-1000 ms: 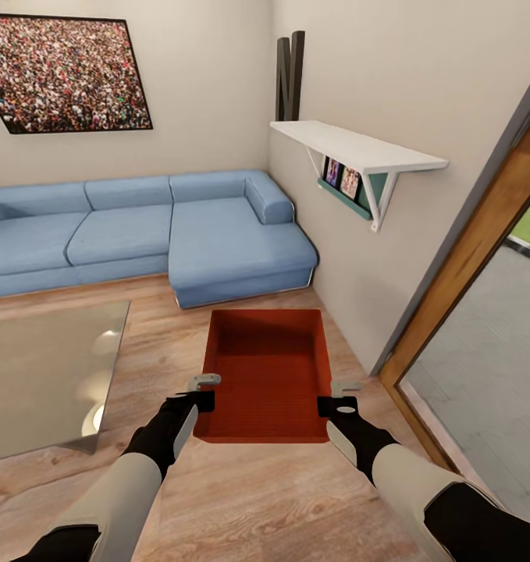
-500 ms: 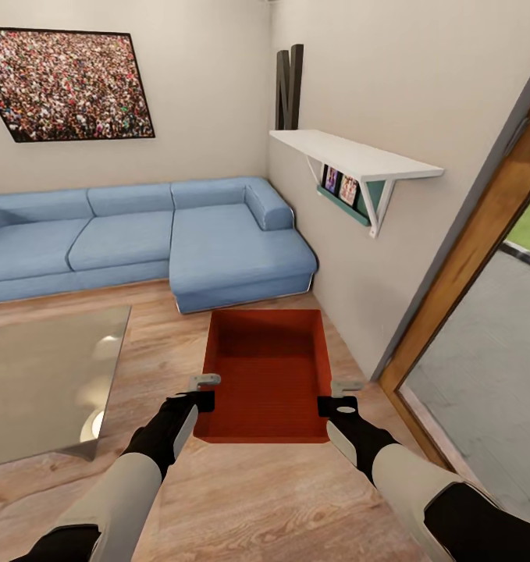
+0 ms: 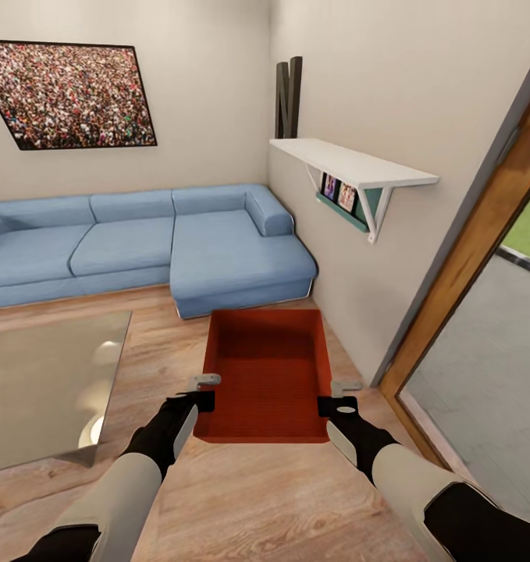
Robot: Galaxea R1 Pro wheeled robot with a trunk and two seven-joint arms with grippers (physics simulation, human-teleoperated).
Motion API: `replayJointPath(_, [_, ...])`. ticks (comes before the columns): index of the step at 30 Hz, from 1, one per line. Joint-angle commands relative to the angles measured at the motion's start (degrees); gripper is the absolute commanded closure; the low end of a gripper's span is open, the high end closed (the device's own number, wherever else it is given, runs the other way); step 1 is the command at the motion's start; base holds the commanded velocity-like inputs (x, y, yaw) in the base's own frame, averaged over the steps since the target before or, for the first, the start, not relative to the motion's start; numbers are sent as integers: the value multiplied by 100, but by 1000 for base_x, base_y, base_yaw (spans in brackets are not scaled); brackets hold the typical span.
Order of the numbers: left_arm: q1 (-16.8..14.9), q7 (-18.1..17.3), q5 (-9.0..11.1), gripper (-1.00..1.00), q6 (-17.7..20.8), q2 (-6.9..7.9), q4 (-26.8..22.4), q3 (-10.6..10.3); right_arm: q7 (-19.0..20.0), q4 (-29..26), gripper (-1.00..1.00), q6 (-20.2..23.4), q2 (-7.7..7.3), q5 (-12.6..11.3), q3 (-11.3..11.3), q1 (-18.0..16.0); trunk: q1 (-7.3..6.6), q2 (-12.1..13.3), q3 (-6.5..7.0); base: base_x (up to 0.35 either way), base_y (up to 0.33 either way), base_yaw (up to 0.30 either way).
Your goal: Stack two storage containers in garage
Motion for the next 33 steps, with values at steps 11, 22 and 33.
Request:
replayJointPath(11, [-5,25,-197,100,45,-12,-99,65,-72,15,100,39,-3,-69,120,0,3,-11,90,0,0,0])
replayJointPath(22, [-5,25,-197,100,46,-16,-99,65,-72,15,100,39,-3,-69,121,0,3,-11,190,0,0,0])
replayJointPath(33, [-7,25,-197,100,46,-17,-99,65,-72,15,100,39,-3,-69,120,0,3,-11,291,0,0,0])
